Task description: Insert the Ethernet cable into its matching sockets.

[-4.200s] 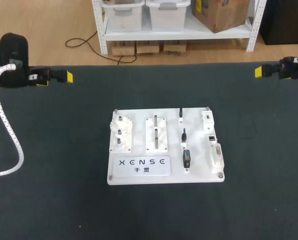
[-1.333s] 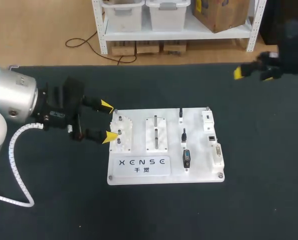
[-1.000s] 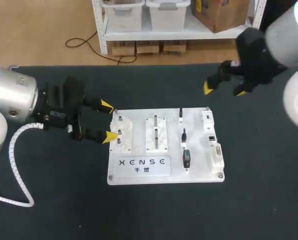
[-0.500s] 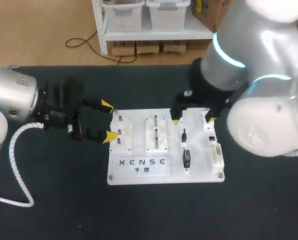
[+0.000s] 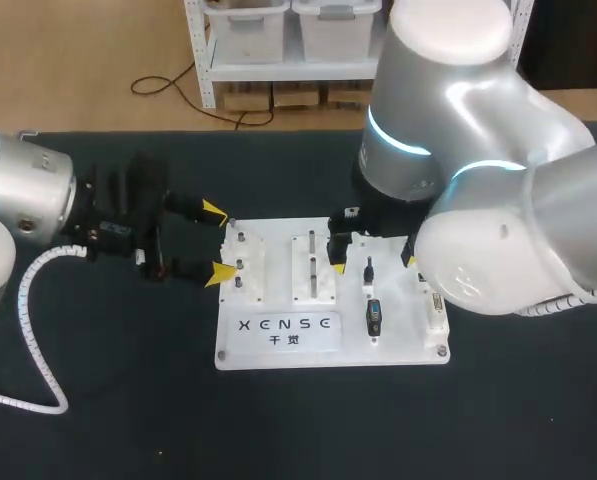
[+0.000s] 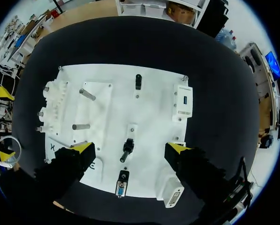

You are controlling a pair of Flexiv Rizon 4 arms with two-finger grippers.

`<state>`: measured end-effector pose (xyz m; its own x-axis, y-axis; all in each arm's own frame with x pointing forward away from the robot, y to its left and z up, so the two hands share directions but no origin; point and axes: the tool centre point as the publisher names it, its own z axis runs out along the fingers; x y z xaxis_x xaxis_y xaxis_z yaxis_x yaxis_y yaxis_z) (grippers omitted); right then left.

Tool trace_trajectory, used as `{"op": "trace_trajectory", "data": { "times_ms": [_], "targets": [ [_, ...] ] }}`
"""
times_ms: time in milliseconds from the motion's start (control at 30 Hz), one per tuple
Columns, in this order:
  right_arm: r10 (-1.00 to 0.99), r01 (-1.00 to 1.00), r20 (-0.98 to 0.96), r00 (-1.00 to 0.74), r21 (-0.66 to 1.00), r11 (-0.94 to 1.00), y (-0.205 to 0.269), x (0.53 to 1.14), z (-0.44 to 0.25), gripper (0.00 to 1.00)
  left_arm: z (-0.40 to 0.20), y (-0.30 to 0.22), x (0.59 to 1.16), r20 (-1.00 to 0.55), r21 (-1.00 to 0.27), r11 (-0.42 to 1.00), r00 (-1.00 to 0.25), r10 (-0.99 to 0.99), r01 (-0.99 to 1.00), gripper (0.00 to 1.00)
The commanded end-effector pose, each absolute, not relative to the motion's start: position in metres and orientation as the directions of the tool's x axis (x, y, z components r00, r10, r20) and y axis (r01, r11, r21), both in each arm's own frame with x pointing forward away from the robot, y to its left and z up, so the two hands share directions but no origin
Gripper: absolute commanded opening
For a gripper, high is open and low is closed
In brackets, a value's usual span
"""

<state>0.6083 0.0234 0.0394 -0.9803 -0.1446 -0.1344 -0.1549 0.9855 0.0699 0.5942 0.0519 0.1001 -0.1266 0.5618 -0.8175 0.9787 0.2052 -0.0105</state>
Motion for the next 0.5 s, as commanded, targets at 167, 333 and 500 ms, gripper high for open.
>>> {"op": "trace_trajectory", "data": {
  "times_ms": [167, 333, 500],
  "targets": [
    [-0.146, -0.155, -0.130, -0.981, 0.062, 0.986, 0.023, 0.608, 0.033, 1.00, 0.099, 0.053, 0.594, -0.820, -0.009, 0.205, -0.124, 0.558, 0.979, 1.00],
    [-0.155, -0.163, -0.124, -0.980, 0.058, 0.985, 0.025, 0.608, 0.029, 0.89, 0.099, 0.053, 0.594, -0.820, -0.009, 0.205, -0.124, 0.558, 0.979, 1.00],
    [-0.159, -0.166, -0.115, -0.981, 0.051, 0.985, 0.024, 0.608, 0.025, 0.57, 0.099, 0.053, 0.594, -0.820, -0.009, 0.205, -0.124, 0.558, 0.979, 1.00]
  ]
}}
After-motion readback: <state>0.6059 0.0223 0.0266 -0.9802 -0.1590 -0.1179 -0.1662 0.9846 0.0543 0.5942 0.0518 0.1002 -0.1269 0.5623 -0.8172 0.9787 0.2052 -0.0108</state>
